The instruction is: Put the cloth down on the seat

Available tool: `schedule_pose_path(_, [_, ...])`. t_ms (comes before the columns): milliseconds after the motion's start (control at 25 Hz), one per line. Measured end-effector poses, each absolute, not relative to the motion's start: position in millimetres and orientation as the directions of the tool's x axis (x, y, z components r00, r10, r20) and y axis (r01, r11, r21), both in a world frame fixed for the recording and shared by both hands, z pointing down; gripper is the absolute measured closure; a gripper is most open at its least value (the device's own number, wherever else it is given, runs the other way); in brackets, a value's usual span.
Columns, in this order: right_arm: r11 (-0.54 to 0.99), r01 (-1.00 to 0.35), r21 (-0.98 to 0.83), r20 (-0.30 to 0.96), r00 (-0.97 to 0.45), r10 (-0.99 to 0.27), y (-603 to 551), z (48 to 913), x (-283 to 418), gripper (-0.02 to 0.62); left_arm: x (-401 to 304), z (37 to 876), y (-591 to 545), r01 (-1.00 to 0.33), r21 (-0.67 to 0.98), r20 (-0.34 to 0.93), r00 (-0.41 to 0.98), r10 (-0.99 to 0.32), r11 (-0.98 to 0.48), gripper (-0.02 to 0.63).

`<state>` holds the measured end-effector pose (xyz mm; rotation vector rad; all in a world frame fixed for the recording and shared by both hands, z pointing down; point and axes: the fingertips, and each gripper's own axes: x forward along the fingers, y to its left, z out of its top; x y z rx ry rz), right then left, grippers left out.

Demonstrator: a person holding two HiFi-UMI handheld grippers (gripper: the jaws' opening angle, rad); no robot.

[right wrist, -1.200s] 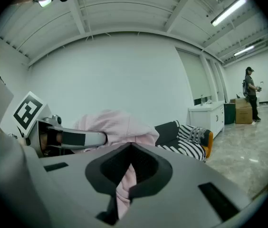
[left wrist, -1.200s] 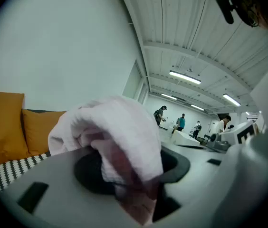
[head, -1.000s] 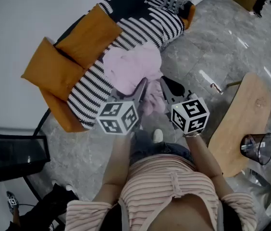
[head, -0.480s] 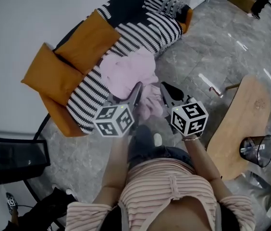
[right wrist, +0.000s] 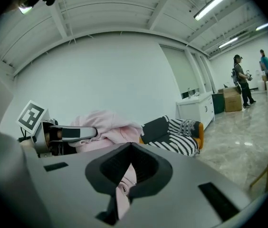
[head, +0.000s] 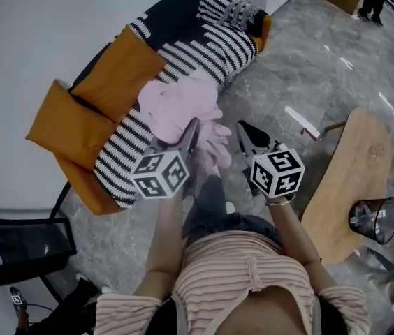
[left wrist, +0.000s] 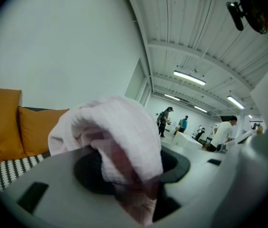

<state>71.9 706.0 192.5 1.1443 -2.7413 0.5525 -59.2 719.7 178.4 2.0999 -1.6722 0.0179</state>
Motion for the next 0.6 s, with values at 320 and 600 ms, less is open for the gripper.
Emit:
schedule_pose_path(320, [0.608, -0.732, -0.307, 0.294, -0.680, -0.671, 633, 216, 70, 0.588, -67, 197, 643, -0.922, 0.343, 0.309, 0.290, -0.906, -0.179, 0.390])
schedule_pose_path(600, [0.589, -0.743, -0.317, 0.321, -0.669, -0.671, 544, 217, 39, 0.588, -92, 206, 559, -0.909, 0.367, 0.340, 0.327, -0.882, -0.196, 0.390])
